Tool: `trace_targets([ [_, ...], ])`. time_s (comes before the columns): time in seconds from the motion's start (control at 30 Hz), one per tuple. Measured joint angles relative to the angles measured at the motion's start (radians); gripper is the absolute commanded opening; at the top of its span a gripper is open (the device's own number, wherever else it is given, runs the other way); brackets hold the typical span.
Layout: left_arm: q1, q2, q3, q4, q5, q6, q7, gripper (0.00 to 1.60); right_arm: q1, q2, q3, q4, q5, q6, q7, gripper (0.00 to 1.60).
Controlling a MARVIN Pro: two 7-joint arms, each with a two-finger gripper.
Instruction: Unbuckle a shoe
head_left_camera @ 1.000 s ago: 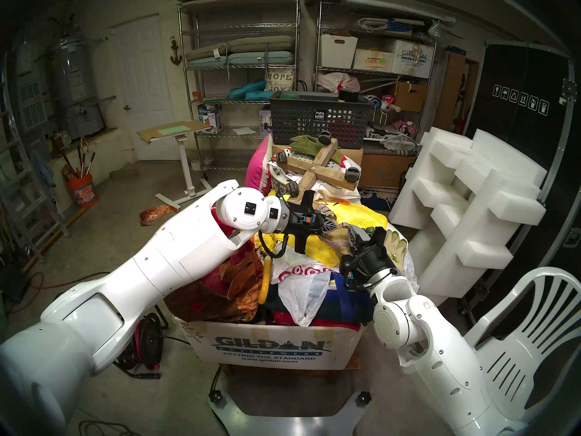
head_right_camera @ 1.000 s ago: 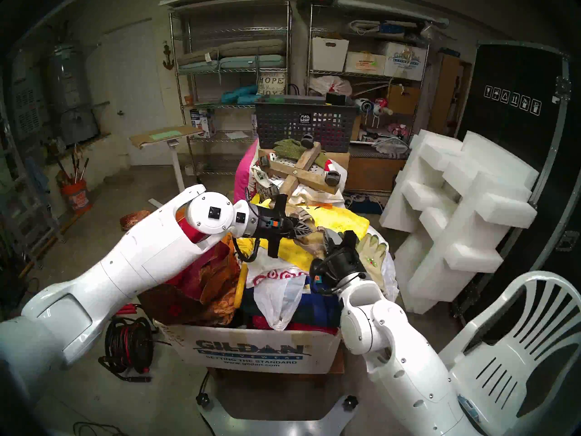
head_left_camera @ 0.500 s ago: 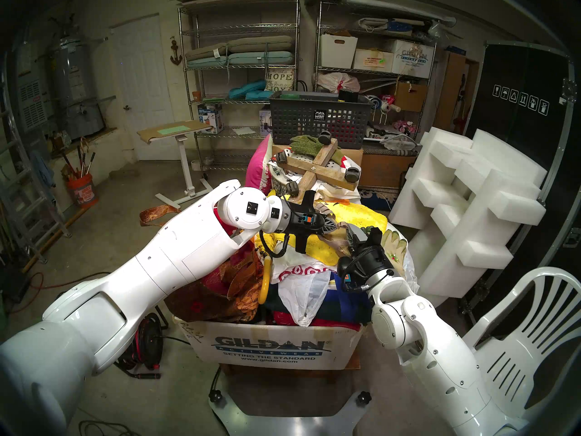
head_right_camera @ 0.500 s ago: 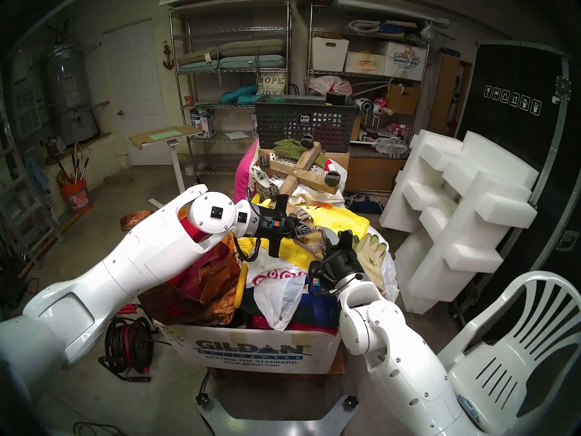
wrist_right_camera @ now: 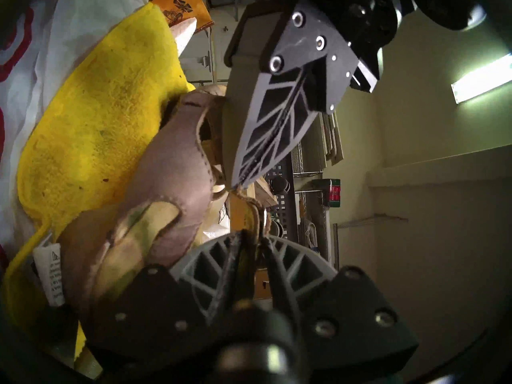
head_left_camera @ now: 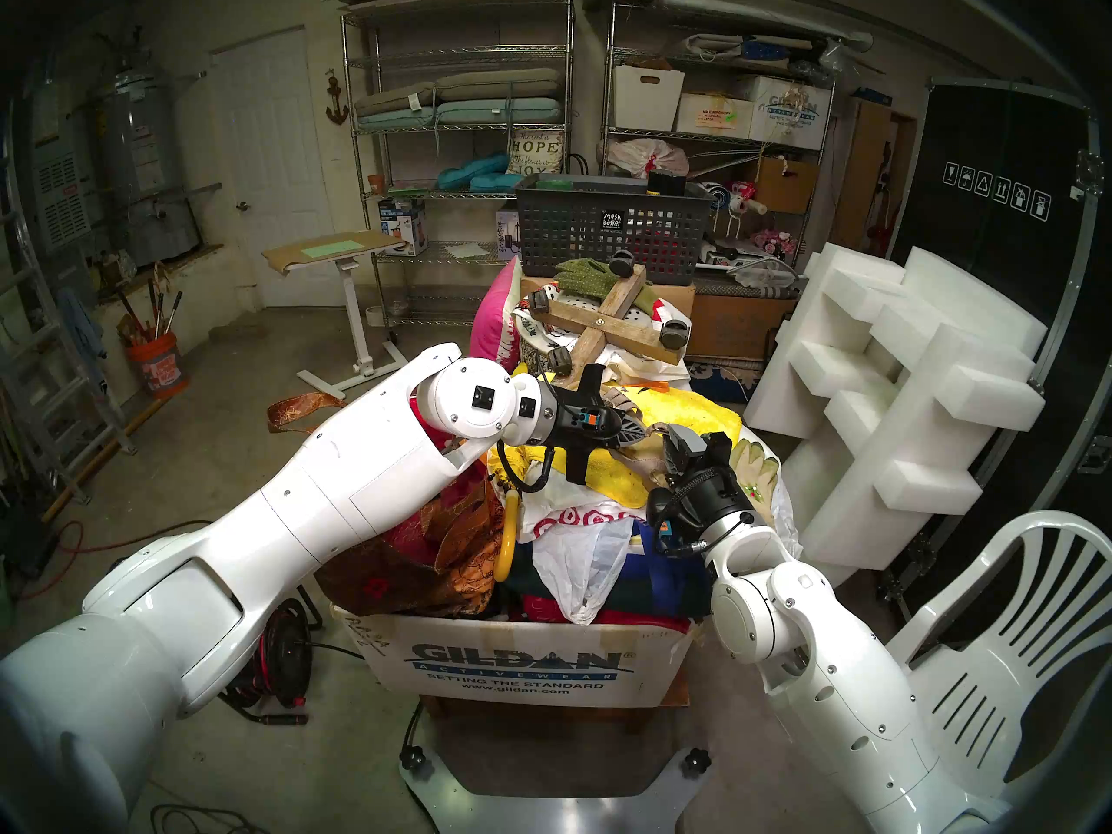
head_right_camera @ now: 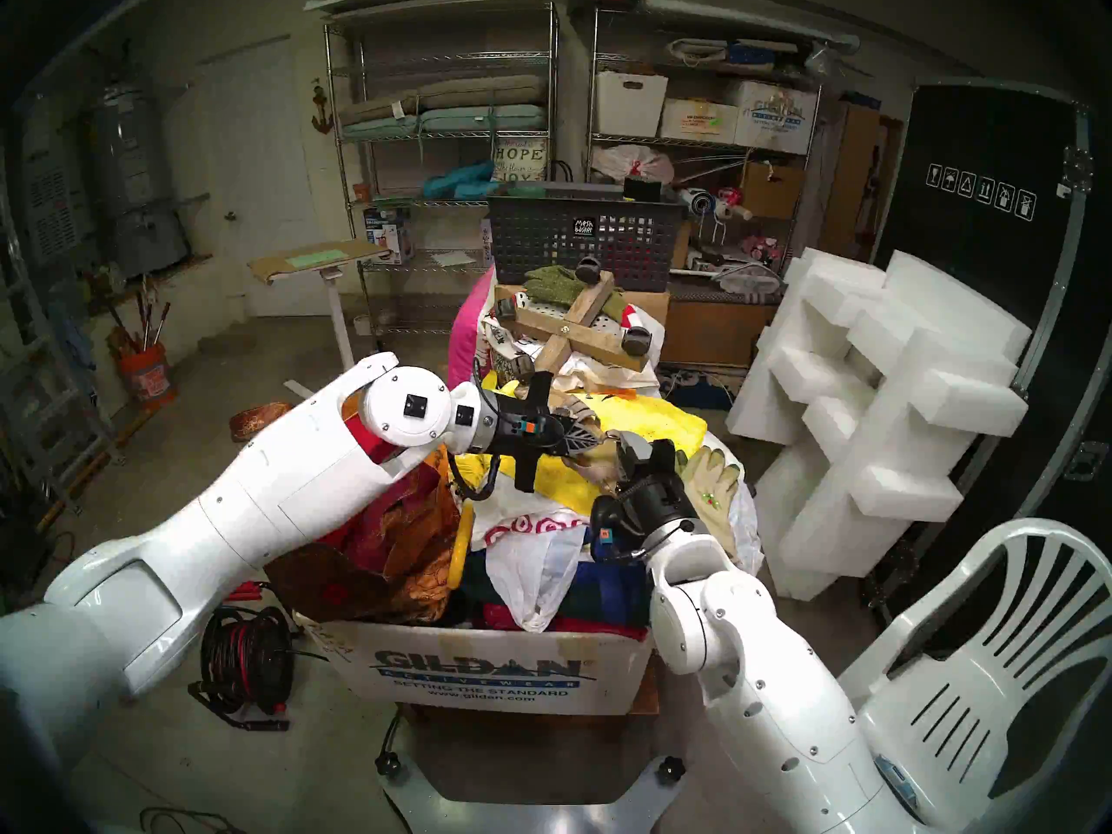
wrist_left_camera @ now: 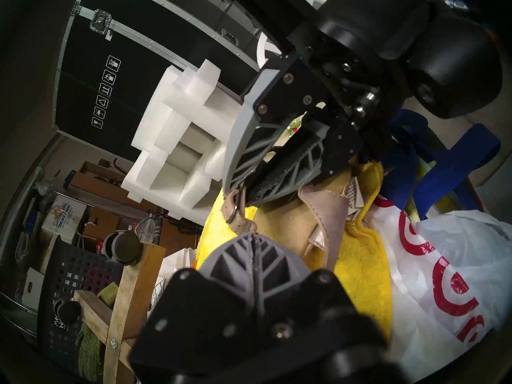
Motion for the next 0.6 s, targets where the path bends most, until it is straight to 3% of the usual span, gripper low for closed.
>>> trace_targets([
  [0.37, -0.001, 0.003, -0.001, -0.01, -0.004, 0.001, 0.001, 0.0, 0.014, -0.012, 0.014, -0.014, 0.01, 0.02, 0.023, 1.28],
  [0.6, -0.001, 0.008, -0.001, -0.015, -0.007, 0.001, 0.002, 0.0, 0.015, -0.023, 0.022, -0.026, 0.019, 0.039, 0.06, 1.2],
])
